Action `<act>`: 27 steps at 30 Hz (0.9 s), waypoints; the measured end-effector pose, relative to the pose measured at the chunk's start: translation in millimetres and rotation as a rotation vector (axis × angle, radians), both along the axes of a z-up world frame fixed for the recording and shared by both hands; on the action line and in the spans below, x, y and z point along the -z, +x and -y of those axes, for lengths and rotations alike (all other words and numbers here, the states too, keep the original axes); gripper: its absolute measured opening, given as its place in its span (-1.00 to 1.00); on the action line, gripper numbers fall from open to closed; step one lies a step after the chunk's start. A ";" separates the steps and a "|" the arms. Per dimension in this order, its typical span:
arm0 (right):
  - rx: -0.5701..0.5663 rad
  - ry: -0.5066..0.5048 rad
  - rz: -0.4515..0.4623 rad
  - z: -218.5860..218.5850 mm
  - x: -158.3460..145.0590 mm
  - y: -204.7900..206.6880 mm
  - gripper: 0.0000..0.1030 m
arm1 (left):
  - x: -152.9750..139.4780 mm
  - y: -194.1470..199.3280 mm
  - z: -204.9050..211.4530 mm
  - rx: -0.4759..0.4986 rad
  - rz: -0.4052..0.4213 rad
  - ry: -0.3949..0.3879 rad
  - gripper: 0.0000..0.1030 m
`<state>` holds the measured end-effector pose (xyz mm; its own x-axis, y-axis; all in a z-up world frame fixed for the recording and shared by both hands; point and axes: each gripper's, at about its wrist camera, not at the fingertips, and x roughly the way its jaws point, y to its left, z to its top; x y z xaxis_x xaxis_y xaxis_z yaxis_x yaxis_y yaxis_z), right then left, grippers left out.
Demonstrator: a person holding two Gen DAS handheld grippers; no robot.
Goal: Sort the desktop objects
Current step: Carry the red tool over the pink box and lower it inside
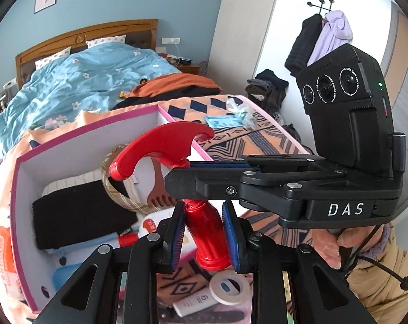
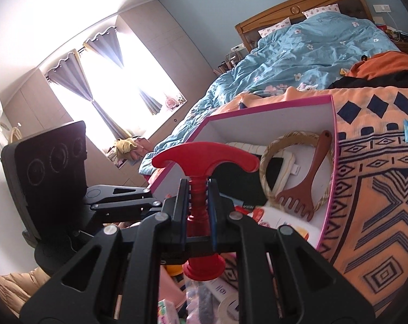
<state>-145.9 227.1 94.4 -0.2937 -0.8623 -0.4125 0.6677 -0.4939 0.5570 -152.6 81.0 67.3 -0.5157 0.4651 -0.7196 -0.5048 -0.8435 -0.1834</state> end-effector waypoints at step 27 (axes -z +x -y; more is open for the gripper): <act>0.048 0.105 0.027 15.8 15.7 -52.2 -0.71 | 24.1 -56.7 1.4 -0.058 0.097 -0.007 -0.47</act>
<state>-198.1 211.3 78.7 -0.3215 -0.7989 -0.5083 0.6271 -0.5818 0.5178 -209.3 79.7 43.2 -0.4694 0.4313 -0.7705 -0.4355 -0.8722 -0.2228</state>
